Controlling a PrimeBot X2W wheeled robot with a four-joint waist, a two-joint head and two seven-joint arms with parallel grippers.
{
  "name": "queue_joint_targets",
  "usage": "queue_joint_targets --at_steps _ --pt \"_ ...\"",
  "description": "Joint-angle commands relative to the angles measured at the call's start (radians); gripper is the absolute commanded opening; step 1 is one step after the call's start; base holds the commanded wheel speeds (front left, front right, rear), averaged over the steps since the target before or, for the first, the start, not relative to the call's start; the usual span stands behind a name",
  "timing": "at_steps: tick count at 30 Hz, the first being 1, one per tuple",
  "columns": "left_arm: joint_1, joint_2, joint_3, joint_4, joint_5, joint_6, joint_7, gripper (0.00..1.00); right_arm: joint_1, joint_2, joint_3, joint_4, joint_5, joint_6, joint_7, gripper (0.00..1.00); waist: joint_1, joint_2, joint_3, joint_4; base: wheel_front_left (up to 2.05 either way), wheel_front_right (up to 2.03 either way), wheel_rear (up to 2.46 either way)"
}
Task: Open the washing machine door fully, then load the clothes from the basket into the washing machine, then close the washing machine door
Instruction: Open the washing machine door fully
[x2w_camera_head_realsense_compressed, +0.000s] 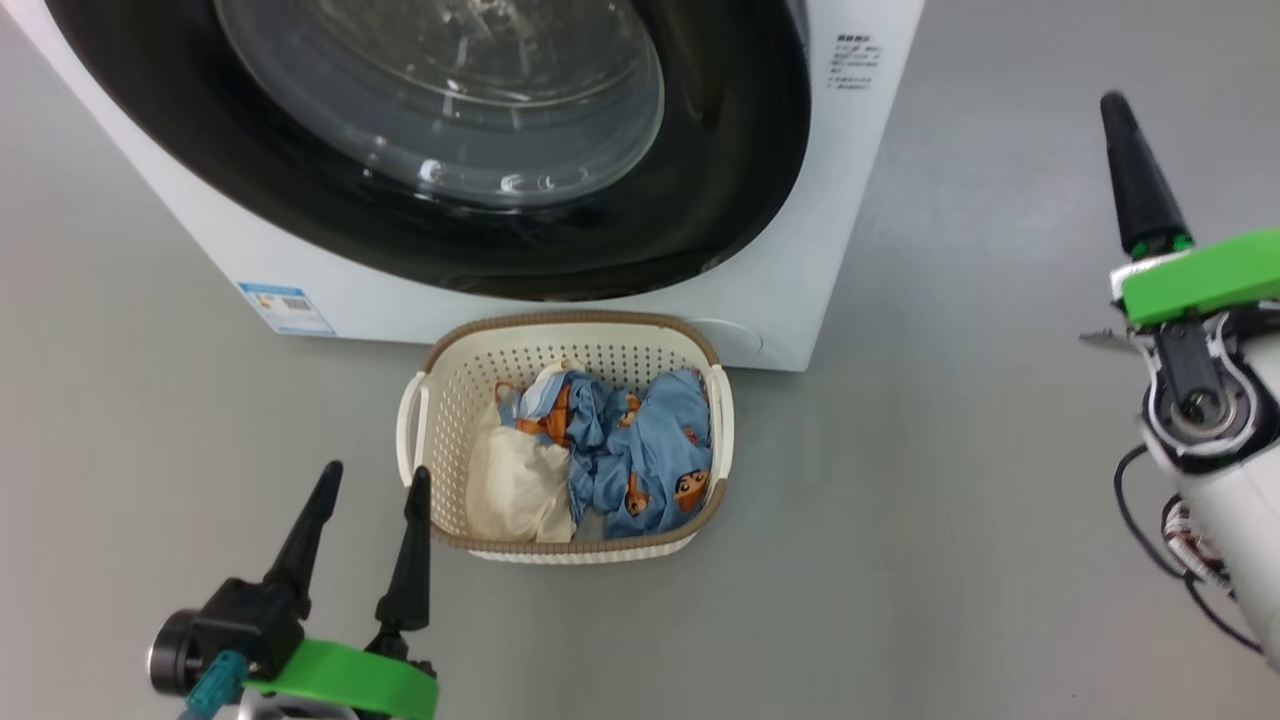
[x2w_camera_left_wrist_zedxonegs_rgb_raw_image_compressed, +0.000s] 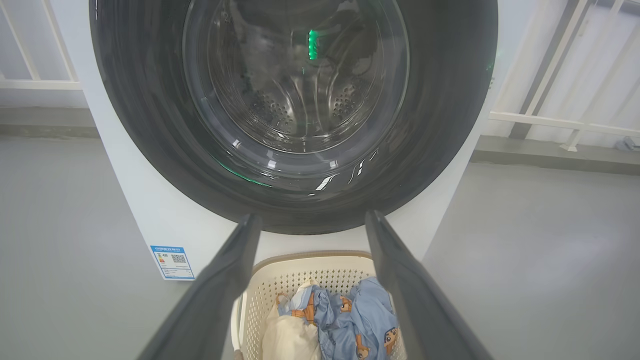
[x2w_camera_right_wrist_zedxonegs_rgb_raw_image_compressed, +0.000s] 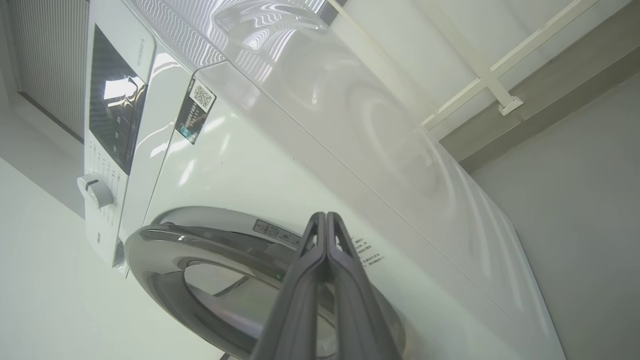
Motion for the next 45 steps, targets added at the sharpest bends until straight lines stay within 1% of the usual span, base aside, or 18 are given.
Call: queue_joint_targets --at_steps 1,5,10,12,16,17,21,22,23,27,31,38,45 --pt "-0.041 0.010 0.018 -0.023 -0.008 0.001 -0.009 1.00 -0.042 -0.027 0.024 -0.034 0.031 0.006 0.013 0.00 -0.0001 0.0000 0.036 0.018 0.00 0.00 0.00" --pt "-0.064 0.009 0.004 -0.020 -0.012 0.001 -0.009 1.00 -0.087 -0.046 0.041 -0.070 0.111 0.006 0.060 0.00 -0.0001 0.0000 0.058 0.028 0.00 0.00 0.00" --pt "-0.086 0.008 -0.011 -0.020 -0.015 0.001 -0.009 1.00 -0.129 -0.063 0.046 -0.088 0.199 0.006 0.161 0.00 -0.0001 0.0000 0.085 0.043 0.00 0.00 0.00" --pt "-0.097 0.008 -0.018 -0.021 -0.016 0.001 -0.009 1.00 -0.147 -0.062 0.028 -0.096 0.247 0.006 0.220 0.00 -0.0001 0.0000 0.100 0.050 0.00 0.00 0.00" --pt "-0.120 0.007 -0.033 -0.022 -0.019 0.001 -0.009 1.00 -0.181 -0.068 -0.012 -0.099 0.308 0.006 0.347 0.00 -0.0001 0.0000 0.132 0.065 0.00 0.00 0.00" --pt "-0.120 0.007 -0.033 -0.022 -0.019 0.001 -0.009 1.00 -0.181 -0.068 -0.012 -0.099 0.308 0.006 0.347 0.00 -0.0001 0.0000 0.132 0.065 0.00 0.00 0.00" --pt "-0.140 0.007 -0.048 -0.022 -0.023 0.001 -0.009 1.00 -0.218 -0.066 -0.056 -0.079 0.350 0.006 0.483 0.00 -0.0001 0.0000 0.164 0.079 0.00 0.00 0.00" --pt "-0.149 0.006 -0.057 -0.021 -0.025 0.001 -0.009 1.00 -0.236 -0.062 -0.073 -0.065 0.363 0.006 0.548 0.00 -0.0001 0.0000 0.178 0.086 0.00 0.00 0.00" --pt "-0.153 0.006 -0.061 -0.021 -0.027 0.001 -0.009 1.00 -0.245 -0.060 -0.082 -0.055 0.370 0.006 0.581 0.00 -0.0001 0.0000 0.184 0.089 0.00 0.00 0.00" --pt "-0.166 0.006 -0.076 -0.020 -0.038 0.001 -0.009 1.00 -0.280 -0.052 -0.099 -0.009 0.378 0.006 0.702 0.00 -0.0001 0.0000 0.204 0.099 0.00 0.00 0.00" --pt "-0.178 0.006 -0.092 -0.023 -0.052 0.001 -0.009 1.00 -0.322 -0.043 -0.110 0.041 0.371 0.006 0.784 0.00 -0.0001 0.0000 0.225 0.109 0.00 0.00 0.00" --pt "-0.206 0.006 -0.116 -0.039 -0.075 0.001 -0.009 1.00 -0.398 -0.028 -0.136 0.076 0.334 0.006 0.846 0.00 -0.0001 0.0000 0.274 0.132 0.00 0.00 0.00" --pt "-0.228 0.006 -0.128 -0.050 -0.095 0.001 -0.009 1.00 -0.461 -0.018 -0.155 0.094 0.292 0.006 0.866 0.00 -0.0001 0.0000 0.312 0.153 0.00 0.00 0.00"
